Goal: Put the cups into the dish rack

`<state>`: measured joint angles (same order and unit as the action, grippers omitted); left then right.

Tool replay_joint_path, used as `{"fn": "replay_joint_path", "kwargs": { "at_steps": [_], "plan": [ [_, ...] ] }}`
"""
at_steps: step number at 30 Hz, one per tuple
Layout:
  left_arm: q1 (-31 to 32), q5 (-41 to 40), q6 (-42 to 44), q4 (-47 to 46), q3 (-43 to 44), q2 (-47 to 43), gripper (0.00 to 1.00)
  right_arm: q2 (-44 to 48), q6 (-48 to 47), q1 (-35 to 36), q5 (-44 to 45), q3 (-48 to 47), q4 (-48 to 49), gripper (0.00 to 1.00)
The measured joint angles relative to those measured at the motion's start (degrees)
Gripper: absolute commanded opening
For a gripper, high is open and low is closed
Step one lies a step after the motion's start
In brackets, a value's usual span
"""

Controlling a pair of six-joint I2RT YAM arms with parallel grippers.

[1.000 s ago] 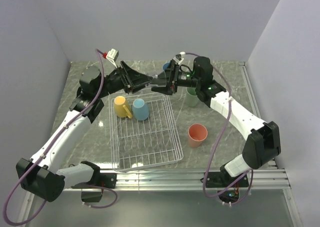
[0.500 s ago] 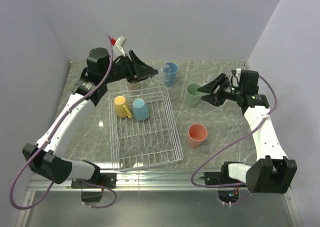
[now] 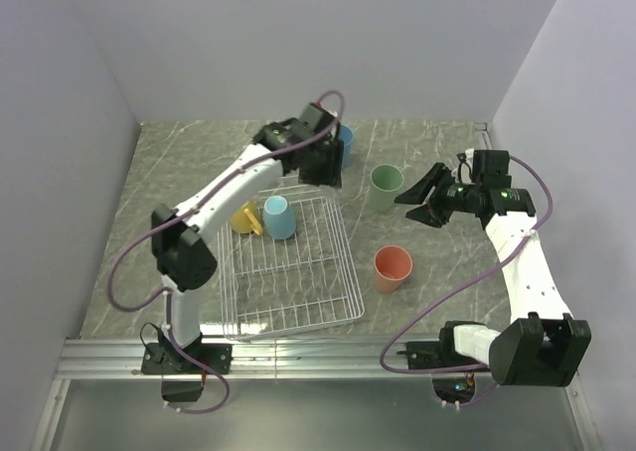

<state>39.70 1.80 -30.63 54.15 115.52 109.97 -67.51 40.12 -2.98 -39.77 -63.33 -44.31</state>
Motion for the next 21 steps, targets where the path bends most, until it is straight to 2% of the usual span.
{"fn": "replay_joint_path", "kwargs": {
  "at_steps": [5,9,17,21],
  "plan": [
    [3.3,-9.9,1.5,7.8,0.5,5.2,0.00,-0.3,-1.2,0.0,0.4,0.0,-1.1,0.60],
    [3.9,-13.7,1.5,9.6,0.4,5.2,0.00,-0.4,-2.1,0.0,0.9,0.0,-1.8,0.60],
    [4.0,-15.2,1.4,6.8,-8.4,4.4,0.00,-1.7,-3.0,0.2,1.2,-0.4,-2.5,0.59],
    [4.0,-15.2,1.3,5.7,-9.3,6.0,0.00,-2.8,-3.5,0.7,1.2,-0.6,-2.8,0.59]
  ]
}}
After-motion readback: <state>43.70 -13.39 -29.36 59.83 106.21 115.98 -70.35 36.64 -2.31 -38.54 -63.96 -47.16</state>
